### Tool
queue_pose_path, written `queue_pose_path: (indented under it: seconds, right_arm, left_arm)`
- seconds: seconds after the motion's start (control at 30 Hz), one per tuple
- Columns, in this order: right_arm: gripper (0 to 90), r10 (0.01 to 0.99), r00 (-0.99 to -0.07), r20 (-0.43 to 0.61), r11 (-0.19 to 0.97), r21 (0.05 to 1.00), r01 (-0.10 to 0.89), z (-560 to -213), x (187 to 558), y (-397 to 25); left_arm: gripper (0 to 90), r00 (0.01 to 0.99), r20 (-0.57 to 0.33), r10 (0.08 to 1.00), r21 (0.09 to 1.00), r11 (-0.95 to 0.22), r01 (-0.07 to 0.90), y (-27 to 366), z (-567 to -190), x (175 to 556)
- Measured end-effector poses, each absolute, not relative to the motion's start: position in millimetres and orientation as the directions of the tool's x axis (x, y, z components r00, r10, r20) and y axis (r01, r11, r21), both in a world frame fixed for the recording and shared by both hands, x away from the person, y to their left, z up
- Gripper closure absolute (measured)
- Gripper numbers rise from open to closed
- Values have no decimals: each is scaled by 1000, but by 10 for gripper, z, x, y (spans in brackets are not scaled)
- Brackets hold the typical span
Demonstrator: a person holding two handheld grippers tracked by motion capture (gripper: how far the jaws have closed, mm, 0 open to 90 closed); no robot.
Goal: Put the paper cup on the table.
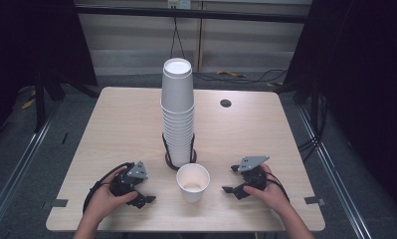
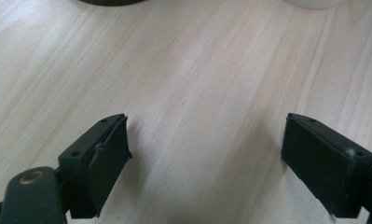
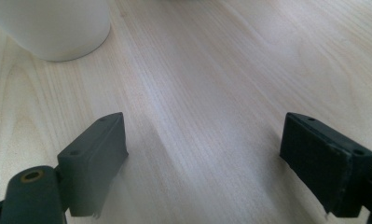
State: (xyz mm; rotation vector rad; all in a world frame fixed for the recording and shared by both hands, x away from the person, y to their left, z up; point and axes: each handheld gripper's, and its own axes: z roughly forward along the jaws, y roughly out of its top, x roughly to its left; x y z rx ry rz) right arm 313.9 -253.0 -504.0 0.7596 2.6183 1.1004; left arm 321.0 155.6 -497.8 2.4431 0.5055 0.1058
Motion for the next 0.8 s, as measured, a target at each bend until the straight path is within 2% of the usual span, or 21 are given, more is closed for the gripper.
queue_pose_path:
  seconds: [0.27, 0.8]
  right_arm:
    - [140, 531, -847, 15, 589, 712, 382, -5039, 3138, -2529]
    - [142, 527, -850, 13, 592, 712, 377, -5039, 3136, -2530]
  left_arm:
    - [126, 918, -45, 393, 640, -695, 329, 1595, -5023, 3196]
    - [0, 910, -41, 412, 706, -632, 318, 1666, -5135, 3196]
